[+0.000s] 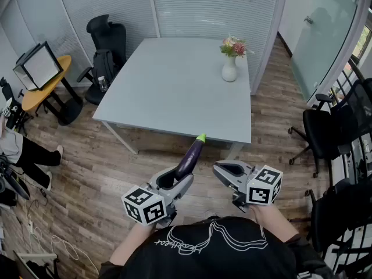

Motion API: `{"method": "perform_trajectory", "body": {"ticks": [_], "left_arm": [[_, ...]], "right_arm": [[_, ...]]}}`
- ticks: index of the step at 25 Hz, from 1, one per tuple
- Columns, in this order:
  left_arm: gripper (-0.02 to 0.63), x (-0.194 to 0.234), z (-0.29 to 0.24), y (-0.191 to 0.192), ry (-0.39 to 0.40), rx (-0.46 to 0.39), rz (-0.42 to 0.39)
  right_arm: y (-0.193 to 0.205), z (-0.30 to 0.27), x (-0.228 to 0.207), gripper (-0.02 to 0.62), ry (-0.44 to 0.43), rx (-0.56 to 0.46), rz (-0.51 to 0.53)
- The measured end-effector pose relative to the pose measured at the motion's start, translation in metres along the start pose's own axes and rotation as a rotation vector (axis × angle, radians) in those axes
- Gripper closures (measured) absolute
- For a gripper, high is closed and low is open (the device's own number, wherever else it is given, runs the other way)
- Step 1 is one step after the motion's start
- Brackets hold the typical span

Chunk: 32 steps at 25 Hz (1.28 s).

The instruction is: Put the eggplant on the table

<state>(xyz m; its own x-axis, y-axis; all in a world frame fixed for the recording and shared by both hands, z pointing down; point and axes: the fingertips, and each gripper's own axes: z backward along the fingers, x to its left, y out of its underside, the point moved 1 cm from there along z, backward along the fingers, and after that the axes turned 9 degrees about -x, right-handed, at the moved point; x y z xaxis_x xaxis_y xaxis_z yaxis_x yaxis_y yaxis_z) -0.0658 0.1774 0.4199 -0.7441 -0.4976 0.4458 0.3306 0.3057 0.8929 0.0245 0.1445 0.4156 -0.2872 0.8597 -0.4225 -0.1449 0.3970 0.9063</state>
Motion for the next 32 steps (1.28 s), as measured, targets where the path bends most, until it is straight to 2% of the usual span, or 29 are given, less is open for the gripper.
{"method": "perform_trajectory", "body": {"ticks": [13,23,32], "left_arm": [[0.399,0.011,-0.039,0.006,-0.026,0.01,0.037],[0.399,0.008,-0.094,-0.002,-0.057,-0.003,0.016],[0.399,-0.014,-0.132,-0.012,-0.068,-0.029,-0.028]], "right_arm": [[-0.007,0.005,-0.04,0.586,-0.015,0.008,-0.029],[-0.027,0.017,-0.087,0.586,-0.073,0.005,-0.054],[-0.057,0.04,-0.114,0.586,-0.109,-0.033,-0.048]]}}
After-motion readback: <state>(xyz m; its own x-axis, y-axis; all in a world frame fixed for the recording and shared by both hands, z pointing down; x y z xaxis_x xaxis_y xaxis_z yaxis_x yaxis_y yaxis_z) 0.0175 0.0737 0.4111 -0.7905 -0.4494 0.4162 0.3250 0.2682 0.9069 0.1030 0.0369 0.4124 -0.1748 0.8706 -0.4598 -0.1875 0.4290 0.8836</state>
